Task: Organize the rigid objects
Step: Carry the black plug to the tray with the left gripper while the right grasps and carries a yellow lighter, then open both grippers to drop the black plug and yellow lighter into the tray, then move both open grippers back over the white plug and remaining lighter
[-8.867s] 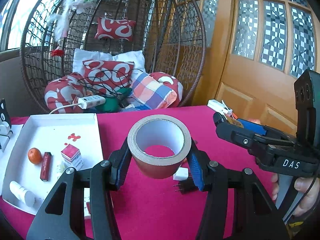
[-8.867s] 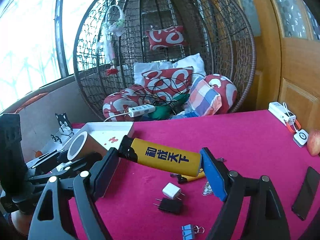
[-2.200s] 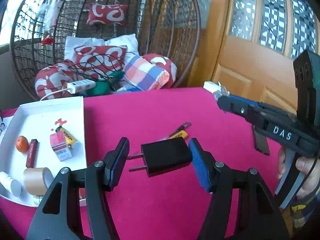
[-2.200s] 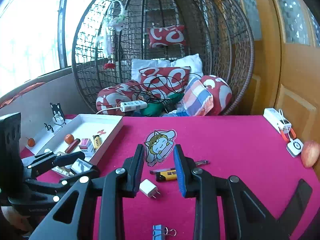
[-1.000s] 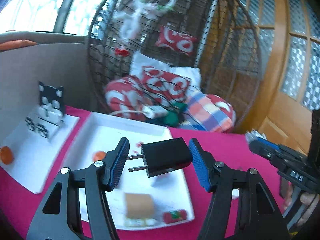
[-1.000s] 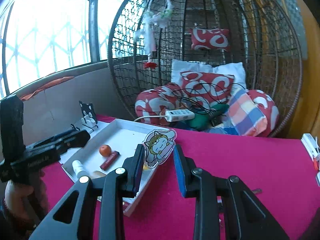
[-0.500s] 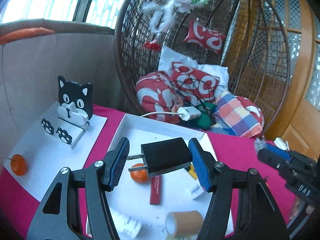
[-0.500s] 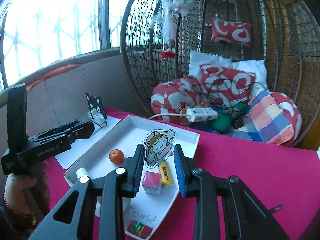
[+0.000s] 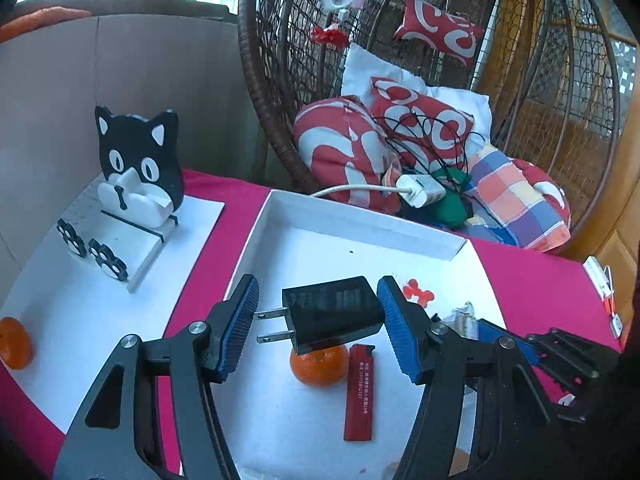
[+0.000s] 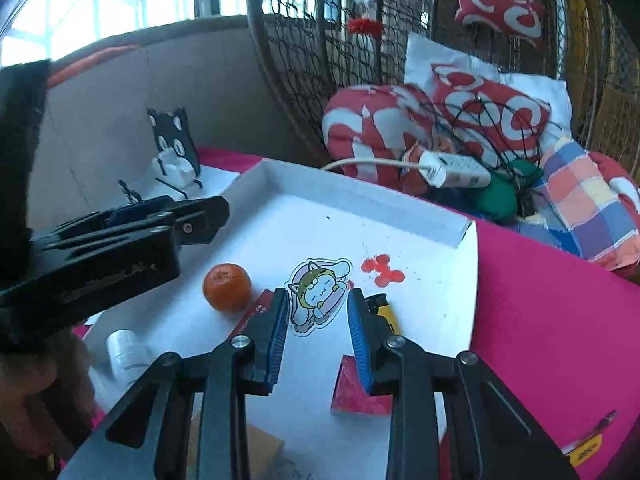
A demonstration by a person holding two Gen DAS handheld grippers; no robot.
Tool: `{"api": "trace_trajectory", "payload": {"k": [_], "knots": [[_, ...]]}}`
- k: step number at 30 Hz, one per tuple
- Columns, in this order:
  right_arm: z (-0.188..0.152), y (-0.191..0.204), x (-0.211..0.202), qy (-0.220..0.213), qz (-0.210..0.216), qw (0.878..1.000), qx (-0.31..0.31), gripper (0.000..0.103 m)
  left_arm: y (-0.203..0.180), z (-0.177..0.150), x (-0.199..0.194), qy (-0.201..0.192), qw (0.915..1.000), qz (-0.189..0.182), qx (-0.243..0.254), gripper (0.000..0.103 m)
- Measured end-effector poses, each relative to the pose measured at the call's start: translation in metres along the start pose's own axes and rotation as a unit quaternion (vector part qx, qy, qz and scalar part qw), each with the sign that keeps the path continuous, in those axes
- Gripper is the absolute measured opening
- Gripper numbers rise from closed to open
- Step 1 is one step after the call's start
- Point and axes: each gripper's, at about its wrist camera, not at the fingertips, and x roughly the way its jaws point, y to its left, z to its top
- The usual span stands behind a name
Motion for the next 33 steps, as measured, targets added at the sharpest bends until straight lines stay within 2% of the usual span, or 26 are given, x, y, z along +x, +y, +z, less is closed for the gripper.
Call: {"api": "trace_trajectory", "payload": {"k": [3, 5, 7, 9, 11, 12, 15, 18, 20, 22, 25, 27, 33], "knots": [[-0.002, -0.001, 0.004, 0.002, -0.012, 1.000, -0.006, 0.031, -0.003, -0.001, 0.006, 0.007, 0.9999, 0.007, 0.008, 0.062], [-0.003, 0.001, 0.003, -0.002, -0.018, 1.000, -0.014, 0.039, -0.004, -0.002, 0.009, 0.013, 0.9999, 0.006, 0.009, 0.062], [-0.004, 0.002, -0.001, -0.009, -0.019, 1.000, -0.018, 0.063, -0.005, -0.003, 0.010, 0.014, 0.9999, -0.002, 0.002, 0.065], [-0.006, 0.003, -0.005, -0.015, -0.016, 1.000, -0.021, 0.071, -0.005, -0.003, 0.008, 0.008, 1.0000, -0.004, -0.002, 0.081], [-0.007, 0.005, -0.009, -0.020, -0.018, 0.999, -0.029, 0.072, -0.008, -0.001, 0.002, -0.008, 0.9999, 0.006, 0.004, 0.101], [-0.008, 0.007, -0.011, -0.021, -0.022, 0.999, -0.034, 0.072, -0.009, -0.001, -0.001, -0.016, 0.9997, 0.013, 0.010, 0.103], [-0.015, 0.012, -0.018, -0.034, -0.058, 0.997, -0.046, 0.072, -0.012, -0.001, -0.021, -0.056, 0.9975, 0.039, 0.017, 0.103], [-0.019, 0.013, -0.026, -0.047, -0.080, 0.995, -0.041, 0.072, -0.011, -0.002, -0.042, -0.092, 0.9946, 0.046, 0.005, 0.103], [-0.019, 0.010, -0.030, -0.050, -0.073, 0.996, -0.025, 0.073, -0.012, -0.004, -0.059, -0.115, 0.9922, 0.047, 0.000, 0.103], [-0.018, 0.006, -0.033, -0.054, -0.064, 0.996, -0.002, 0.090, -0.016, -0.005, -0.071, -0.130, 0.9904, 0.047, 0.000, 0.103], [-0.017, -0.002, -0.038, -0.060, -0.048, 0.997, 0.027, 0.092, -0.019, -0.007, -0.086, -0.138, 0.9894, 0.044, -0.005, 0.103], [-0.019, -0.007, -0.041, -0.064, -0.040, 0.996, 0.045, 0.103, -0.019, -0.009, -0.098, -0.145, 0.9885, 0.037, -0.019, 0.103], [-0.024, -0.012, -0.055, -0.071, -0.037, 0.995, 0.065, 0.103, -0.020, -0.019, -0.130, -0.173, 0.9835, 0.028, -0.045, 0.103]]}}
